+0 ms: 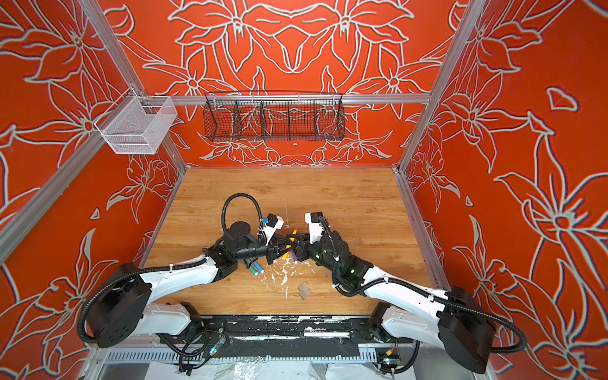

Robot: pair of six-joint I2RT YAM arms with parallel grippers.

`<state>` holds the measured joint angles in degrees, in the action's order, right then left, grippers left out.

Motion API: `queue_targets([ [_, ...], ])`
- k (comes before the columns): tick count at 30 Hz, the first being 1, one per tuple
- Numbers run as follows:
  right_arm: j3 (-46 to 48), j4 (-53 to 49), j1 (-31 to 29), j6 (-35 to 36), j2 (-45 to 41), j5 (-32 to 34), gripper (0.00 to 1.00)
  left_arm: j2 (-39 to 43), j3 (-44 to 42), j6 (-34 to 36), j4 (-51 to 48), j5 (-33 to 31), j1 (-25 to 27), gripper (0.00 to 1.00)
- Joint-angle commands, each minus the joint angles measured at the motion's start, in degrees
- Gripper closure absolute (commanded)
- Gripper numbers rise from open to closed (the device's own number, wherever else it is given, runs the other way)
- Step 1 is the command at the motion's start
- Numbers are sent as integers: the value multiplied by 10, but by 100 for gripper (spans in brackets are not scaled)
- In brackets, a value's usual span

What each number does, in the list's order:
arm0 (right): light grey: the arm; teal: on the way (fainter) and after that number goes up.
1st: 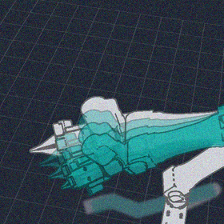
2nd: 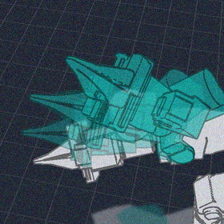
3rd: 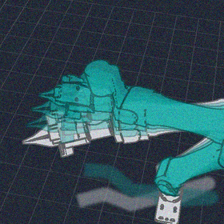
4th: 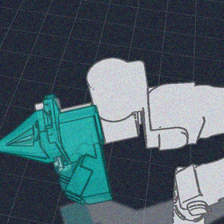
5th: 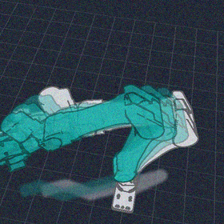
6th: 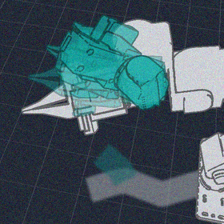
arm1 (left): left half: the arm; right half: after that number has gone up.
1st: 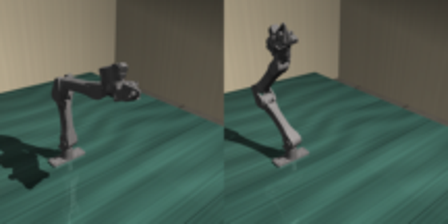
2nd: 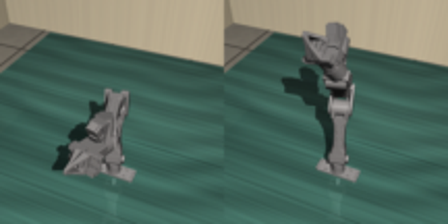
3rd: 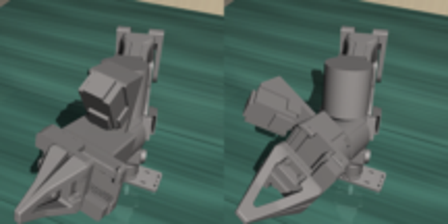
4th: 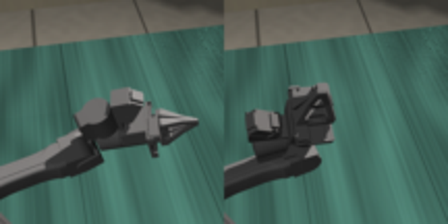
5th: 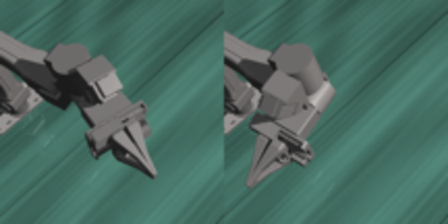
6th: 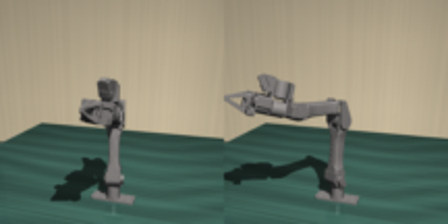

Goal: Insert the pens into the pen caps

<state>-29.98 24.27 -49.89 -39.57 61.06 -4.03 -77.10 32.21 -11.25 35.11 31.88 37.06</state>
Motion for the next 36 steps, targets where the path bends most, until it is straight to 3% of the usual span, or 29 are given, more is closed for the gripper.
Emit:
queue_targets([
  [1, 5, 0, -8, 14, -31, 10, 56, -2, 8, -29, -8, -67, -10, 100],
  [8, 14, -54, -7, 48, -92, 97, 43, 56, -9, -154, -60, -231, -32, 100],
  [12, 28, -82, -7, 55, -121, 177, 37, 78, 36, -139, -166, -208, -38, 100],
  [18, 20, -180, -1, 4, -129, 321, 33, 89, 25, -132, -175, -225, -40, 100],
  [25, -35, -250, 18, -12, -61, 310, 33, 98, 21, -122, -172, -209, -40, 100],
  [36, -140, -362, 95, -31, 92, 241, 35, 94, 22, -114, -173, -225, -40, 100],
])
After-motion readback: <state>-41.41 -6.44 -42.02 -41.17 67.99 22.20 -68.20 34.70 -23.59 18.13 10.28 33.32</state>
